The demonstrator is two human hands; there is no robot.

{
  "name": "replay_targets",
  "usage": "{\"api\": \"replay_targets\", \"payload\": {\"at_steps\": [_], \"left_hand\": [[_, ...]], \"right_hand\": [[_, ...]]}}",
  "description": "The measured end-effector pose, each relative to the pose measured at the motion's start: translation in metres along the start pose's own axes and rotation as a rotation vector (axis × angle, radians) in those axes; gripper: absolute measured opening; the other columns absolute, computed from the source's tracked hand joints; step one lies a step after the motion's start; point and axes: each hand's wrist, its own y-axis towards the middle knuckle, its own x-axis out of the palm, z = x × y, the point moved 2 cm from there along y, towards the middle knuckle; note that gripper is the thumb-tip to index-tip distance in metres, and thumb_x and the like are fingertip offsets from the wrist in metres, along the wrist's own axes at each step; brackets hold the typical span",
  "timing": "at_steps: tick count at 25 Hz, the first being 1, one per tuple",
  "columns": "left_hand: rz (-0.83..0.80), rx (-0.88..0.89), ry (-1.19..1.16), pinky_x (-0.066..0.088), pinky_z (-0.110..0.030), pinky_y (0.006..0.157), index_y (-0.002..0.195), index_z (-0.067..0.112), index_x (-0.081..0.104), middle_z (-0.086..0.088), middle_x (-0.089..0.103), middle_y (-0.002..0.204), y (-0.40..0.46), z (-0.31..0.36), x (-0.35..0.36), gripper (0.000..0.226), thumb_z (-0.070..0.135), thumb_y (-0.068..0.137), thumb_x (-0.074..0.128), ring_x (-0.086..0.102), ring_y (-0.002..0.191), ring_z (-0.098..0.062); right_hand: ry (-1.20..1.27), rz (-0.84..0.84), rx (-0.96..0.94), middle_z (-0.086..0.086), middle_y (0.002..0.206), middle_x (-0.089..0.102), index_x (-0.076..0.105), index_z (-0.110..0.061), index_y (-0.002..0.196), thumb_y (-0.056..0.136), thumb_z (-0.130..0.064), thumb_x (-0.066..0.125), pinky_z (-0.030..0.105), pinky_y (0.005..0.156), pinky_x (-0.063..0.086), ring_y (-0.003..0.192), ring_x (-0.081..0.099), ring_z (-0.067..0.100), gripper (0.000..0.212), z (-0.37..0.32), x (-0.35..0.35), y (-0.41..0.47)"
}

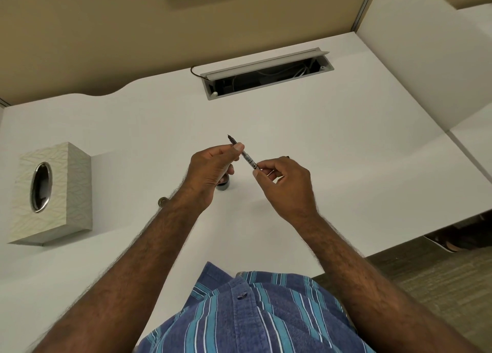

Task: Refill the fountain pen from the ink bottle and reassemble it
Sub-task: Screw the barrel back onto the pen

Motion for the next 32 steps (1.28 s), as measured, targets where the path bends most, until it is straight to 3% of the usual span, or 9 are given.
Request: {"api": "replay_targets", "payload": {"at_steps": [3,7,10,15,18,22,26,30,32], "left_hand": [[-0.019,0.005,-0.005,0.039,-0.032,0.061,0.101,0.015,0.085,0.000,0.069,0.081,-0.0007,0.0018,0.0011,0.032,0.042,0.084,0.086,0.053,0.068,-0.020],[-0.035,0.014,-0.004,0.038,-0.032,0.061,0.101,0.015,0.085,0.001,0.069,0.082,-0.0015,0.0040,0.0006,0.032,0.042,0.084,0.086,0.054,0.067,-0.019],[-0.038,0.010,-0.005,0.038,-0.031,0.060,0.102,0.014,0.085,0.003,0.069,0.081,-0.0028,0.0049,0.0015,0.032,0.041,0.084,0.086,0.054,0.068,-0.019],[-0.037,0.006,0.002,0.037,-0.032,0.060,0.102,0.011,0.084,0.001,0.069,0.082,-0.0032,0.0062,0.0023,0.033,0.039,0.085,0.086,0.053,0.068,-0.019],[-0.045,0.007,0.007,0.037,-0.032,0.061,0.104,0.012,0.084,0.001,0.070,0.084,-0.0041,0.0073,0.0029,0.033,0.039,0.085,0.085,0.054,0.069,-0.019],[-0.037,0.004,0.013,0.038,-0.033,0.061,0.102,0.012,0.084,0.000,0.070,0.085,-0.0039,0.0080,0.0035,0.031,0.039,0.086,0.085,0.055,0.071,-0.020],[-0.041,-0.002,0.005,0.038,-0.032,0.060,0.102,0.012,0.084,-0.001,0.070,0.085,-0.0034,0.0064,0.0032,0.031,0.038,0.086,0.086,0.054,0.070,-0.020],[-0.034,-0.010,0.007,0.039,-0.033,0.062,0.100,0.013,0.085,-0.002,0.069,0.083,-0.0025,0.0042,0.0031,0.031,0.040,0.085,0.086,0.053,0.071,-0.021],[-0.037,-0.011,0.007,0.039,-0.033,0.062,0.101,0.013,0.085,-0.001,0.070,0.083,-0.0021,0.0037,0.0026,0.031,0.039,0.085,0.086,0.054,0.070,-0.020]], "right_hand": [[0.088,-0.049,0.074,-0.017,0.089,0.075,0.081,-0.027,0.102,0.096,-0.024,0.076,0.010,0.071,0.048,0.081,0.069,0.005,0.008,-0.0017,-0.0004,0.0029],[0.327,-0.158,0.232,0.001,0.091,0.080,0.076,-0.021,0.110,0.099,-0.024,0.075,0.016,0.065,0.052,0.076,0.073,0.011,0.012,-0.0021,-0.0015,0.0053],[0.330,-0.174,0.238,0.006,0.092,0.080,0.074,-0.021,0.108,0.094,-0.026,0.081,0.018,0.064,0.053,0.074,0.071,0.011,0.016,-0.0023,-0.0017,0.0048],[0.401,-0.251,0.298,0.003,0.091,0.083,0.073,-0.019,0.114,0.106,-0.032,0.064,0.031,0.066,0.050,0.077,0.071,0.014,0.017,-0.0022,-0.0010,0.0058],[0.379,-0.250,0.306,0.003,0.089,0.083,0.068,-0.018,0.114,0.101,-0.034,0.073,0.027,0.065,0.050,0.075,0.073,0.012,0.022,-0.0042,-0.0011,0.0058],[0.402,-0.260,0.320,0.005,0.091,0.083,0.074,-0.016,0.111,0.107,-0.033,0.062,0.033,0.064,0.050,0.076,0.071,0.015,0.021,-0.0017,0.0005,0.0076],[0.382,-0.239,0.324,0.004,0.089,0.082,0.067,-0.020,0.114,0.100,-0.036,0.072,0.034,0.065,0.051,0.075,0.073,0.014,0.021,-0.0017,-0.0003,0.0069],[0.390,-0.263,0.328,0.005,0.091,0.082,0.074,-0.017,0.110,0.107,-0.035,0.063,0.033,0.064,0.049,0.074,0.072,0.014,0.022,0.0014,0.0022,0.0070],[0.389,-0.261,0.337,0.004,0.091,0.082,0.072,-0.021,0.114,0.102,-0.038,0.069,0.028,0.063,0.049,0.074,0.073,0.013,0.021,0.0006,0.0030,0.0062]]}}
